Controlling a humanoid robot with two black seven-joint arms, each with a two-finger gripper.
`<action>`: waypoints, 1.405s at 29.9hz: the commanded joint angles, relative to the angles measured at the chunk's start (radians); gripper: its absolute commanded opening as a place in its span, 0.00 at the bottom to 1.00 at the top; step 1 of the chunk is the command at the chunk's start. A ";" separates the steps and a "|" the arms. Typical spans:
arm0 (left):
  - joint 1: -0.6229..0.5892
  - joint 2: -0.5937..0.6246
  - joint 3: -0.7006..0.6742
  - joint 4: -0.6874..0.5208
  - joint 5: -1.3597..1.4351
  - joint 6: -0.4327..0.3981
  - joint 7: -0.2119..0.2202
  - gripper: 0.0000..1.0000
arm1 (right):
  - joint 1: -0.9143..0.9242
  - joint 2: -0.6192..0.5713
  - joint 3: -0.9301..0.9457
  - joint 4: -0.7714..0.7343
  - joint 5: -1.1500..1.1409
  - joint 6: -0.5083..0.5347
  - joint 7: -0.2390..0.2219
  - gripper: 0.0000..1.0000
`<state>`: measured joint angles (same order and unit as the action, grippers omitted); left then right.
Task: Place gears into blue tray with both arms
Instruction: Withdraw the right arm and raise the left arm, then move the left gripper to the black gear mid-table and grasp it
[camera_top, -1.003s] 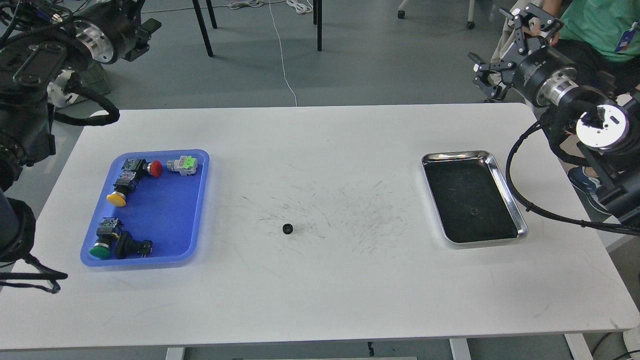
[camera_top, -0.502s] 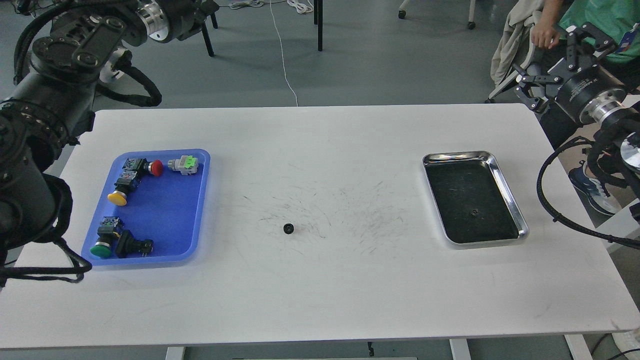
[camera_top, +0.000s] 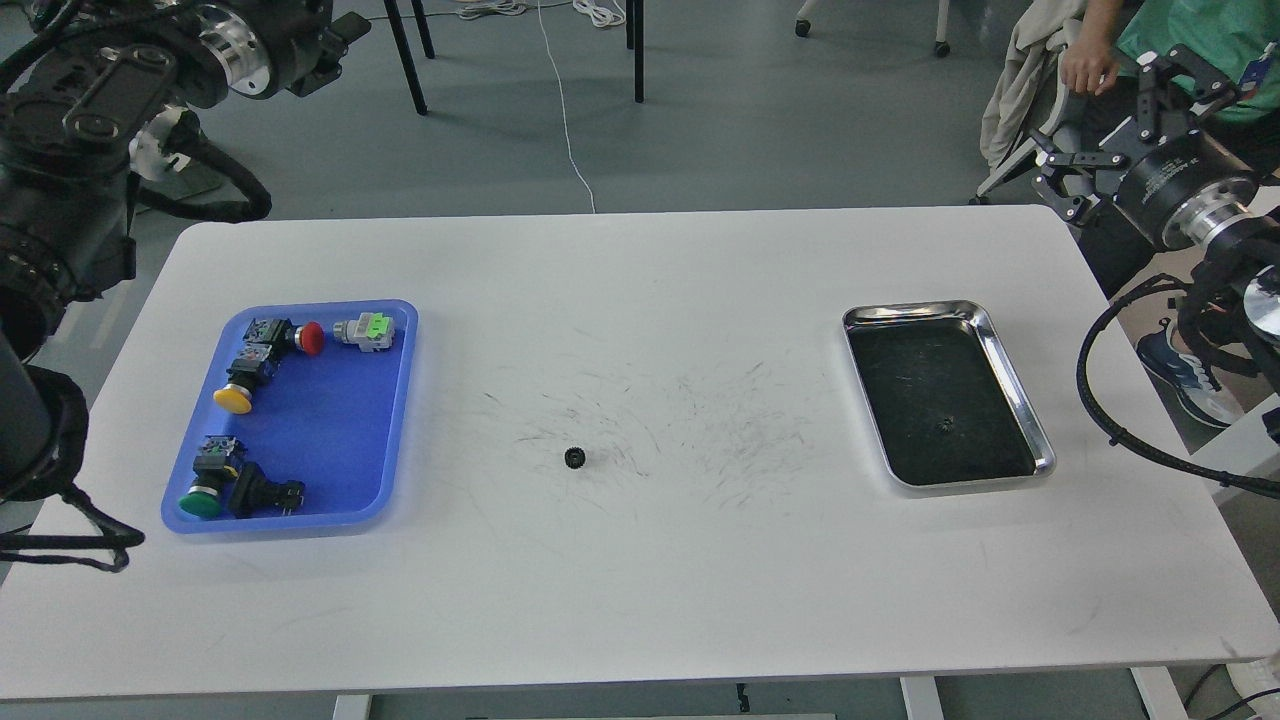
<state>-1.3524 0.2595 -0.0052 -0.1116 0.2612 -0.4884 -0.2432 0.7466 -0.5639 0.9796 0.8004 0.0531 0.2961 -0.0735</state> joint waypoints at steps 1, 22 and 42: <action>-0.001 0.085 0.048 -0.194 0.010 0.000 0.012 0.99 | -0.001 0.001 -0.004 -0.001 -0.001 0.001 -0.002 0.88; 0.187 0.428 0.114 -1.016 0.355 0.074 -0.030 0.99 | -0.164 0.018 0.056 -0.072 0.099 0.096 0.004 0.95; 0.340 0.323 0.114 -1.039 1.219 0.366 -0.019 0.99 | -0.237 0.090 0.047 -0.095 0.123 0.155 0.060 0.99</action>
<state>-1.0350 0.5946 0.1093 -1.1357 1.3426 -0.1521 -0.2659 0.5103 -0.4744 1.0308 0.7072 0.1764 0.4510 -0.0138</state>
